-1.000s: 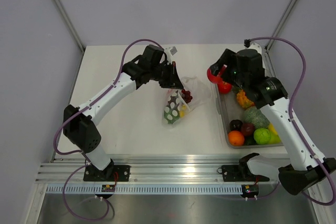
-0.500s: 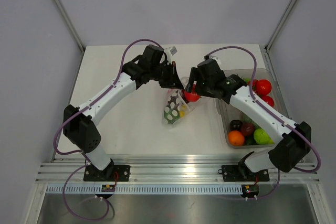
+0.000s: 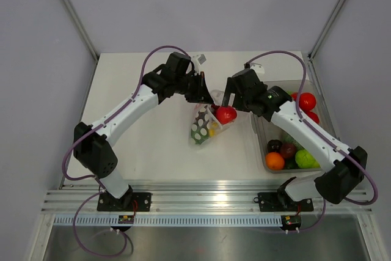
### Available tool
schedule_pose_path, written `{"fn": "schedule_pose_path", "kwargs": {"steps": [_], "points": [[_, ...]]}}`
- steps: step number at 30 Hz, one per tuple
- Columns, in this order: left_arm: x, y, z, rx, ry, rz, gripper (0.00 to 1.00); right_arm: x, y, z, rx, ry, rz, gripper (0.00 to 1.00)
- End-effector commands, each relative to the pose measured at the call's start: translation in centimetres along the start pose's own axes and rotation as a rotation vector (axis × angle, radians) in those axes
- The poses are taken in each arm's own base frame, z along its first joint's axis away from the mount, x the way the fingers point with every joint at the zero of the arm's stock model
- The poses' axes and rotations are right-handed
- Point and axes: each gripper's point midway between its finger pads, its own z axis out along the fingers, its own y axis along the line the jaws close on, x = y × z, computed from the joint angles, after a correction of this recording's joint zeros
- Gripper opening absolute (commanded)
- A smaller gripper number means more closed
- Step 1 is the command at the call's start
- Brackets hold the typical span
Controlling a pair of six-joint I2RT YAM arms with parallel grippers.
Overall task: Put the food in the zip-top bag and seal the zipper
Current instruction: Place the fake fruit in the zipper food storage bag, then pick up the fake fruit from the bin.
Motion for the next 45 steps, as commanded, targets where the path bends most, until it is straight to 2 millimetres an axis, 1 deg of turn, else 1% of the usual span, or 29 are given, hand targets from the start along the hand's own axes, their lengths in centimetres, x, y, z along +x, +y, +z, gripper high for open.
{"fn": "schedule_pose_path", "kwargs": {"steps": [1,4,6,7,8,9,10,11,12,14,15,16,17,18,19,20,21,22,23,24,25,26,29,30,31,34,37,45], "points": [[-2.2,-3.0,-2.4,0.082,-0.098,0.064,0.00,-2.8,-1.8,-1.8,0.052,-0.092,0.022,0.99],[-2.0,-2.8,-2.3,0.078,-0.090,0.060,0.00,-2.6,-2.1,-1.6,0.061,-0.083,0.032,1.00],[-1.9,-2.6,-2.3,0.074,-0.091,0.060,0.00,-2.9,-2.9,-1.5,0.075,-0.087,0.059,0.99],[-1.9,-2.6,-2.5,0.076,-0.093,0.059,0.00,-3.2,-3.4,-1.6,0.079,-0.094,0.076,0.97],[-1.9,-2.5,-2.5,0.075,-0.094,0.058,0.00,-3.3,-4.6,-1.2,0.097,-0.085,0.106,0.93],[-2.0,-2.4,-2.7,0.074,-0.099,0.060,0.00,-3.7,-5.4,-1.0,0.101,-0.090,0.134,0.89],[-1.9,-2.4,-2.9,0.075,-0.101,0.060,0.00,-4.0,-6.2,-0.9,0.103,-0.095,0.158,0.78],[-2.2,-2.3,-3.1,0.075,-0.109,0.061,0.00,-3.8,-8.1,-0.1,0.121,-0.078,0.194,0.73],[-2.1,-2.3,-3.2,0.076,-0.111,0.060,0.00,-4.1,-8.8,0.3,0.128,-0.089,0.211,0.68],[-2.1,-2.2,-3.4,0.077,-0.113,0.058,0.00,-3.6,-10.4,1.6,0.170,-0.065,0.214,0.64],[-2.1,-2.1,-3.4,0.075,-0.113,0.055,0.00,-3.7,-11.5,2.2,0.198,-0.060,0.231,0.64],[-2.1,-2.2,-3.4,0.077,-0.113,0.056,0.00,-3.4,-12.0,3.2,0.213,-0.037,0.238,0.64],[-2.2,-2.2,-3.4,0.078,-0.114,0.054,0.00,-3.3,-12.2,3.8,0.206,-0.023,0.256,0.68],[-2.2,-2.2,-3.4,0.079,-0.114,0.054,0.00,-3.8,-13.1,4.5,0.211,-0.032,0.289,0.72],[-2.1,-2.3,-3.4,0.083,-0.113,0.053,0.00,-3.6,-13.4,5.4,0.218,-0.017,0.306,0.76],[-2.1,-2.2,-3.4,0.082,-0.112,0.053,0.00,-3.6,-13.7,5.9,0.220,-0.010,0.324,0.78],[-2.0,-2.2,-3.4,0.081,-0.111,0.053,0.00,-3.8,-14.0,6.4,0.231,-0.015,0.339,0.83],[-2.0,-2.2,-3.4,0.081,-0.111,0.055,0.00,-3.8,-14.4,7.3,0.245,-0.005,0.345,0.85],[-2.0,-2.1,-3.4,0.078,-0.109,0.056,0.00,-3.8,-14.5,7.7,0.250,-0.003,0.350,0.87],[-2.0,-2.2,-3.4,0.078,-0.109,0.056,0.00,-3.8,-14.6,8.3,0.255,0.001,0.353,0.93],[-1.9,-2.1,-3.4,0.077,-0.107,0.056,0.00,-3.5,-14.8,9.3,0.271,0.024,0.355,0.95],[-2.0,-2.1,-3.5,0.077,-0.109,0.058,0.00,-3.4,-15.0,9.9,0.281,0.030,0.366,0.96],[-2.0,-2.1,-3.5,0.075,-0.107,0.060,0.00,-3.0,-15.6,11.8,0.294,0.050,0.408,0.98],[-2.0,-2.1,-3.5,0.074,-0.106,0.057,0.00,-3.2,-15.7,12.3,0.291,0.040,0.422,0.98],[-1.9,-2.0,-3.5,0.073,-0.104,0.059,0.00,-2.9,-15.9,12.9,0.301,0.049,0.429,0.98],[-1.9,-1.8,-3.4,0.069,-0.101,0.058,0.00,-3.1,-16.2,14.0,0.315,0.025,0.460,0.99],[-2.0,-1.7,-3.5,0.068,-0.101,0.055,0.00,-3.2,-16.5,14.8,0.334,0.011,0.481,0.99],[-1.8,-1.2,-3.3,0.064,-0.091,0.056,0.00,-4.1,-16.7,15.9,0.330,-0.025,0.551,0.99]]}}
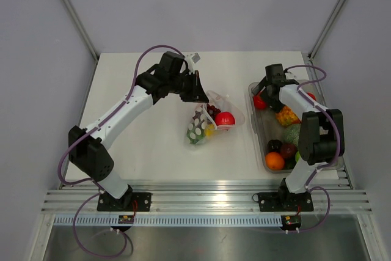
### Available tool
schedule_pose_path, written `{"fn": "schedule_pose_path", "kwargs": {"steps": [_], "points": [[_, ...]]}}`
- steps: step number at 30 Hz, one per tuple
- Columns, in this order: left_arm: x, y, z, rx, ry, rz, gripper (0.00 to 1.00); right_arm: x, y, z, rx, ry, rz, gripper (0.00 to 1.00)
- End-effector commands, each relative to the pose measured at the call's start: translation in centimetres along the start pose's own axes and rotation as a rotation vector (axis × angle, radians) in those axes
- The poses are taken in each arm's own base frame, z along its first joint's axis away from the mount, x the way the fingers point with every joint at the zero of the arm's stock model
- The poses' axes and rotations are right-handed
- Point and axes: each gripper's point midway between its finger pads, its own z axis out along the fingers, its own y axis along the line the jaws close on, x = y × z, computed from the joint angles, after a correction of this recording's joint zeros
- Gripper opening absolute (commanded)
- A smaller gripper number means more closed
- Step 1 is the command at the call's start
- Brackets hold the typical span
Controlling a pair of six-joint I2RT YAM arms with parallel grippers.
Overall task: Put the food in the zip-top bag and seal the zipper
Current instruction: Pick up the fake fruit from the bin.
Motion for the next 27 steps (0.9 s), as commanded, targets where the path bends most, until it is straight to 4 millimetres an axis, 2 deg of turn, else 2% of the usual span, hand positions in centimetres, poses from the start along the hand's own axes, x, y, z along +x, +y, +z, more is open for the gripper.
{"fn": "schedule_pose_path", "kwargs": {"steps": [1,8,15,19,20,23,26,27], "points": [[-1.4,-2.1,-1.6,0.079,-0.062,0.060,0.00,-2.6,1.6,0.3,-0.032,-0.075,0.088,0.98],[-1.3,-1.8,-1.3,0.079,-0.053,0.057,0.00,-2.3,1.7,1.8,-0.024,-0.063,0.123,0.99],[-1.1,-1.4,-0.8,0.080,-0.043,0.050,0.00,-1.2,0.8,3.3,0.002,-0.053,0.120,0.99],[-1.2,-1.4,-0.7,0.087,-0.040,0.049,0.00,-1.2,0.1,3.3,0.019,-0.064,0.111,0.89],[-1.1,-1.4,-0.6,0.086,-0.039,0.049,0.00,-1.3,0.1,3.1,0.017,-0.069,0.109,0.79],[-1.2,-1.3,-0.7,0.084,-0.041,0.050,0.00,-2.1,0.0,1.6,0.003,-0.099,0.104,0.66],[-1.2,-1.4,-0.7,0.086,-0.041,0.046,0.00,-3.4,-0.2,-1.1,-0.025,-0.155,0.112,0.64],[-1.3,-1.5,-0.7,0.089,-0.045,0.047,0.00,-4.0,-0.4,-2.8,-0.051,-0.183,0.114,0.63]]}}
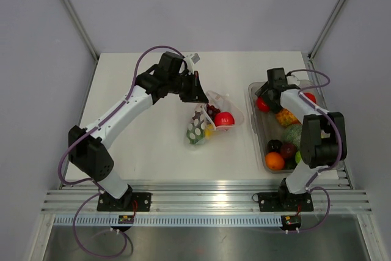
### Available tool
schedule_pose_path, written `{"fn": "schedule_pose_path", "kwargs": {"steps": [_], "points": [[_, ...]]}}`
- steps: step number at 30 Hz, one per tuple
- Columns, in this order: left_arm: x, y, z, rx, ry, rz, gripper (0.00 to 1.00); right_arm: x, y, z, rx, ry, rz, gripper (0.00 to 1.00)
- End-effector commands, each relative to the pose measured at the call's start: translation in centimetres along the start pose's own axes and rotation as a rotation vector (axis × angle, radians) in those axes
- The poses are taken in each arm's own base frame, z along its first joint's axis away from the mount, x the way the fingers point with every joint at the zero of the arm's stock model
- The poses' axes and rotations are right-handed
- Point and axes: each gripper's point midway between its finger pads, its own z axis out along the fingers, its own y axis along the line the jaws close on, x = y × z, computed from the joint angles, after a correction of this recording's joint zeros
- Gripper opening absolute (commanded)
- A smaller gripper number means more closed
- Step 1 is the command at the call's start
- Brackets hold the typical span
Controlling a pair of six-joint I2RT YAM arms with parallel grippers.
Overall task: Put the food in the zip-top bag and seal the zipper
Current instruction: Pick up the fake fruit from the bin, then place the fake fruit in the zipper food storage bag.
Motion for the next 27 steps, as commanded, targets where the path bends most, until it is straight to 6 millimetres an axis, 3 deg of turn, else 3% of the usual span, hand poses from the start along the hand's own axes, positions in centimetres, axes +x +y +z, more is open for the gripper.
{"fn": "schedule_pose_path", "kwargs": {"steps": [1,7,8,14,17,20,21,27], "points": [[-1.3,-1.6,-0.6,0.073,-0.052,0.046,0.00,-4.2,0.1,-5.1,-0.063,-0.152,0.032,0.63],[-1.6,-1.9,-0.7,0.082,-0.064,0.039,0.00,-5.4,-0.5,-12.2,-0.186,-0.213,0.000,0.61],[-1.7,-2.0,-0.7,0.084,-0.066,0.039,0.00,-6.1,0.1,-14.6,-0.262,-0.251,0.001,0.62],[-1.6,-1.9,-0.7,0.086,-0.071,0.034,0.00,-4.0,1.4,-21.6,-0.521,-0.218,-0.104,0.60],[-1.7,-1.9,-0.6,0.089,-0.074,0.030,0.00,-1.7,3.8,-24.7,-0.650,-0.155,-0.182,0.59],[-1.9,-2.1,-0.7,0.093,-0.079,0.023,0.00,0.3,5.8,-26.8,-0.729,-0.155,-0.237,0.58],[-1.9,-2.2,-0.7,0.093,-0.082,0.023,0.00,2.0,6.8,-27.5,-0.762,-0.137,-0.278,0.58],[-1.9,-2.4,-1.3,0.089,-0.083,0.033,0.00,6.6,9.7,-27.3,-0.798,-0.044,-0.377,0.59]]}}
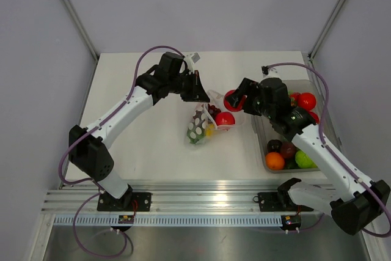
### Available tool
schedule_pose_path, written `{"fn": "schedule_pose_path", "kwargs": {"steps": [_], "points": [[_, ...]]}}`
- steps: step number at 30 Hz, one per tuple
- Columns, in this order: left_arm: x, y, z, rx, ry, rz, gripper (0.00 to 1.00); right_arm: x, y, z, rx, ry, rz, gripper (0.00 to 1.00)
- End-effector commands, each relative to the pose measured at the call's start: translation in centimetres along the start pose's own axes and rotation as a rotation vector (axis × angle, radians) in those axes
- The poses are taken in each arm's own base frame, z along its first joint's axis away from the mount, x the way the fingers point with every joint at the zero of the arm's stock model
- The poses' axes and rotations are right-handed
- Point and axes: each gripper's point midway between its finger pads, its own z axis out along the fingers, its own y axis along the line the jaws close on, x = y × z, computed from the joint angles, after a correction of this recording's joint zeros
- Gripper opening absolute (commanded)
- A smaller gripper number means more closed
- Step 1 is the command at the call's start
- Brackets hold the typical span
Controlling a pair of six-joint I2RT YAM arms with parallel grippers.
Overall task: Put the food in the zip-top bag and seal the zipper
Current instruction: Place the fake fruit in the zipper food storage bag.
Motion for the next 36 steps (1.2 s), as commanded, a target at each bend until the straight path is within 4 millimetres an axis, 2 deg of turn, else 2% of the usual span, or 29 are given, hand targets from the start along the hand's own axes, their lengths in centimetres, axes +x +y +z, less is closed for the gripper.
{"fn": "schedule_pose_path", "kwargs": {"steps": [1,5,9,13,14,17,19,24,27,31,34,36], "points": [[-1.6,-2.4,-1.7,0.071,-0.066,0.047,0.00,0.5,2.9,0.6,-0.065,0.010,-0.045,0.59],[-1.4,-2.4,-1.8,0.071,-0.063,0.045,0.00,3.3,3.9,2.2,-0.071,0.096,-0.070,0.60],[-1.5,-2.5,-1.8,0.076,-0.062,0.039,0.00,5.6,4.6,2.9,-0.082,0.164,-0.085,0.63],[-1.6,-2.9,-2.1,0.086,-0.068,0.043,0.00,7.4,4.4,3.3,-0.071,0.242,-0.110,0.81],[-1.5,-2.8,-2.0,0.084,-0.065,0.042,0.00,7.3,4.4,3.5,-0.064,0.250,-0.128,0.90],[-1.5,-2.8,-2.2,0.080,-0.069,0.045,0.00,7.1,4.0,2.8,-0.033,0.279,-0.170,1.00],[-1.4,-2.8,-2.3,0.079,-0.073,0.048,0.00,6.3,3.0,2.1,0.024,0.252,-0.213,0.99],[-1.3,-2.6,-2.3,0.078,-0.071,0.045,0.00,2.2,2.0,-0.5,0.103,0.115,-0.264,0.99],[-1.3,-2.6,-2.2,0.083,-0.072,0.043,0.00,1.0,0.5,-1.5,0.187,0.068,-0.254,1.00],[-1.2,-2.7,-2.2,0.086,-0.071,0.044,0.00,1.4,-2.4,-1.8,0.262,0.094,-0.187,0.91],[-1.2,-2.6,-2.2,0.085,-0.070,0.046,0.00,3.2,-4.9,-1.2,0.277,0.157,-0.111,0.82],[-1.1,-2.6,-2.2,0.085,-0.070,0.046,0.00,4.1,-5.5,-1.0,0.267,0.189,-0.071,0.78]]}}
